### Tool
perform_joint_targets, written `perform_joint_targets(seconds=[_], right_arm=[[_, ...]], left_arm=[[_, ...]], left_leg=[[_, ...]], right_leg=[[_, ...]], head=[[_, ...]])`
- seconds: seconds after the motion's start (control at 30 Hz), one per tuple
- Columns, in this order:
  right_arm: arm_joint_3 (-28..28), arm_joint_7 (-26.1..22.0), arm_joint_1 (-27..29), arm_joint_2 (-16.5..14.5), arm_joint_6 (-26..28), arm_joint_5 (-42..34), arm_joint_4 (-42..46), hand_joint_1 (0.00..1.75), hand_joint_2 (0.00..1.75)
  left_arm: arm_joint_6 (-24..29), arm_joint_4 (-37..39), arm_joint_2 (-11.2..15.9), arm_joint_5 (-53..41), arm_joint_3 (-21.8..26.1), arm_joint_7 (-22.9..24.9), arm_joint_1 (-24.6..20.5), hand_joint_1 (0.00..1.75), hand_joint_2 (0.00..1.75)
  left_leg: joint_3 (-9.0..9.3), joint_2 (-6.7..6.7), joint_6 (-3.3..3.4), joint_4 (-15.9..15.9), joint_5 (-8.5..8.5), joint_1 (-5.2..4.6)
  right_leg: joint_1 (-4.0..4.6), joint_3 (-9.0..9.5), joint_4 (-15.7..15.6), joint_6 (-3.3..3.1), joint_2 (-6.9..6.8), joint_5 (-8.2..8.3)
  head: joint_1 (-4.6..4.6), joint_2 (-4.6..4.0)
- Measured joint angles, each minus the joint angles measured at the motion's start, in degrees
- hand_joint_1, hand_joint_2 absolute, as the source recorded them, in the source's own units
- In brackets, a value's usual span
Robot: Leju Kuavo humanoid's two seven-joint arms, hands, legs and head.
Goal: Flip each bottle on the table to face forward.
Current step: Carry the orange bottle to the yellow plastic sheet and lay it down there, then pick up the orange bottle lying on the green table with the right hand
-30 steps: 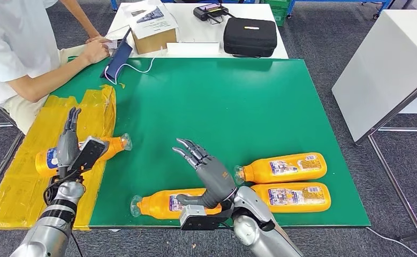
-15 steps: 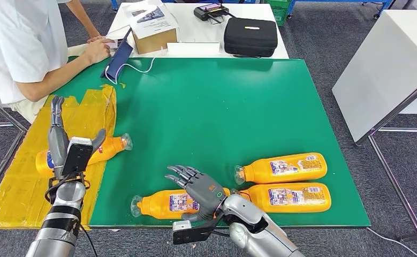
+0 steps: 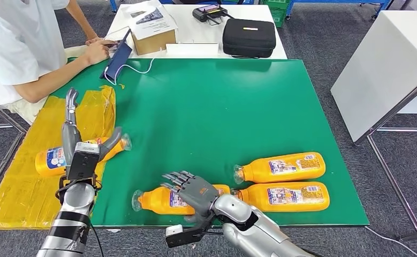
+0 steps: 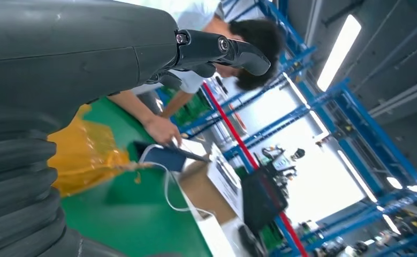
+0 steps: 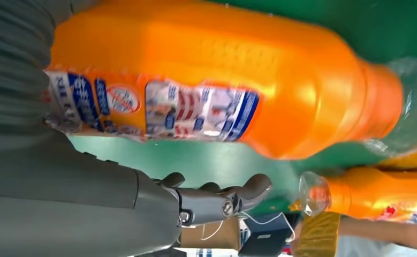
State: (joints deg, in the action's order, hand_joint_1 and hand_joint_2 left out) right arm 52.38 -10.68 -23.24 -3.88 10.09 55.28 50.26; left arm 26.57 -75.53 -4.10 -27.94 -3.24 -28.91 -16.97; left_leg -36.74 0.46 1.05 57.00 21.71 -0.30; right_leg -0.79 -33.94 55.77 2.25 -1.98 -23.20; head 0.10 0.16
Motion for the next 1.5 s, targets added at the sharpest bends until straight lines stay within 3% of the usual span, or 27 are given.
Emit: perform_joint_targets(seconds=[0.13, 0.3, 0.4, 0.73, 0.93, 1.07, 1.1, 1.2, 1.23, 1.3, 1.5], right_arm=[[0.5, 6.6, -0.7, -1.0, 3.8, 4.8, -2.7, 0.0, 1.75], [0.0, 21.2, -0.8, -2.1, 7.9, 17.8, -4.2, 0.0, 1.75], [-1.7, 25.5, -0.7, -2.6, 8.0, 23.6, -4.4, 0.0, 1.75], [-8.3, 27.6, 1.2, -4.1, 8.4, 32.4, -4.1, 0.0, 1.75], [-12.8, 27.1, 2.7, -4.5, 8.3, 33.6, -2.5, 0.0, 1.75], [-15.3, 26.6, 2.9, -4.5, 6.3, 32.6, -2.1, 0.17, 1.75], [-15.9, 26.3, 2.9, -4.5, 5.6, 32.0, -2.2, 0.39, 1.75], [-17.5, 25.2, 2.5, -4.5, 4.7, 30.3, -3.1, 1.48, 1.75], [-17.8, 24.8, 2.3, -4.5, 4.4, 29.9, -3.4, 1.64, 1.75], [-18.4, 23.3, 1.8, -4.5, 3.5, 28.5, -4.5, 1.73, 1.75], [-19.0, 17.6, -1.3, -4.5, 2.8, 24.0, -8.9, 1.75, 1.75]], left_arm=[[-0.3, -2.8, -0.4, -0.1, -2.4, 0.7, 1.3, 0.0, 1.75], [-0.9, -6.7, -0.8, -0.4, -3.6, 2.7, 4.0, 0.0, 1.75], [-1.5, -8.7, -1.2, -0.7, -4.0, 3.3, 5.5, 0.0, 1.75], [-1.7, -10.7, -2.0, -1.1, -4.3, 3.7, 7.1, 0.0, 1.75], [-1.5, -10.8, -2.2, -1.3, -4.2, 3.8, 7.8, 0.0, 1.75], [-1.7, -10.8, -2.3, -1.0, -4.2, 3.8, 8.0, 0.0, 1.75], [-1.8, -10.8, -2.3, -0.9, -4.2, 3.7, 8.0, 0.0, 1.75], [-2.0, -10.8, -2.4, -0.8, -4.2, 3.6, 8.0, 0.0, 1.75], [-2.1, -10.8, -2.4, -0.7, -4.2, 3.5, 8.0, 0.0, 1.75], [-2.3, -10.7, -2.5, -0.4, -4.2, 3.3, 7.9, 0.0, 1.75], [-2.4, -9.9, -2.6, 0.7, -4.4, 2.4, 7.2, 0.0, 1.75]], left_leg=[[0.04, -0.02, 0.0, 0.0, 0.0, -0.01], [0.05, -0.02, 0.01, 0.0, -0.01, -0.01], [0.05, -0.03, 0.01, 0.0, 0.0, -0.02], [0.04, -0.03, 0.01, 0.0, 0.0, -0.02], [0.02, -0.04, 0.01, 0.0, 0.0, -0.02], [0.01, -0.05, 0.01, 0.0, 0.0, -0.03], [0.01, -0.05, 0.01, 0.0, 0.0, -0.03], [0.02, -0.05, 0.01, 0.0, 0.0, -0.02], [0.02, -0.04, 0.01, 0.0, 0.0, -0.02], [0.04, -0.03, 0.01, 0.0, 0.0, -0.02], [0.29, 0.01, 0.0, 0.0, 0.03, -0.01]], right_leg=[[-0.01, 0.05, 0.0, 0.0, 0.0, 0.0], [-0.01, 0.05, 0.0, 0.0, -0.01, 0.0], [-0.02, 0.04, 0.0, 0.0, -0.01, 0.0], [-0.01, 0.04, 0.0, 0.0, -0.01, 0.0], [-0.01, 0.04, 0.0, 0.0, -0.01, 0.0], [-0.02, 0.03, 0.0, 0.01, -0.01, 0.0], [-0.02, 0.03, 0.0, 0.01, -0.01, 0.0], [-0.02, 0.03, 0.0, 0.01, -0.01, 0.0], [-0.01, 0.03, 0.0, 0.01, -0.01, 0.01], [-0.01, 0.03, 0.0, 0.01, -0.01, 0.01], [-0.01, -0.12, 0.0, -0.05, 0.01, -0.04]], head=[[-0.01, 0.0], [-0.01, -0.01], [0.0, 0.0], [-0.02, 0.0], [-0.01, 0.0], [-0.01, -0.01], [-0.01, -0.01], [-0.01, 0.0], [-0.01, 0.0], [-0.02, 0.0], [-0.01, 0.0]])
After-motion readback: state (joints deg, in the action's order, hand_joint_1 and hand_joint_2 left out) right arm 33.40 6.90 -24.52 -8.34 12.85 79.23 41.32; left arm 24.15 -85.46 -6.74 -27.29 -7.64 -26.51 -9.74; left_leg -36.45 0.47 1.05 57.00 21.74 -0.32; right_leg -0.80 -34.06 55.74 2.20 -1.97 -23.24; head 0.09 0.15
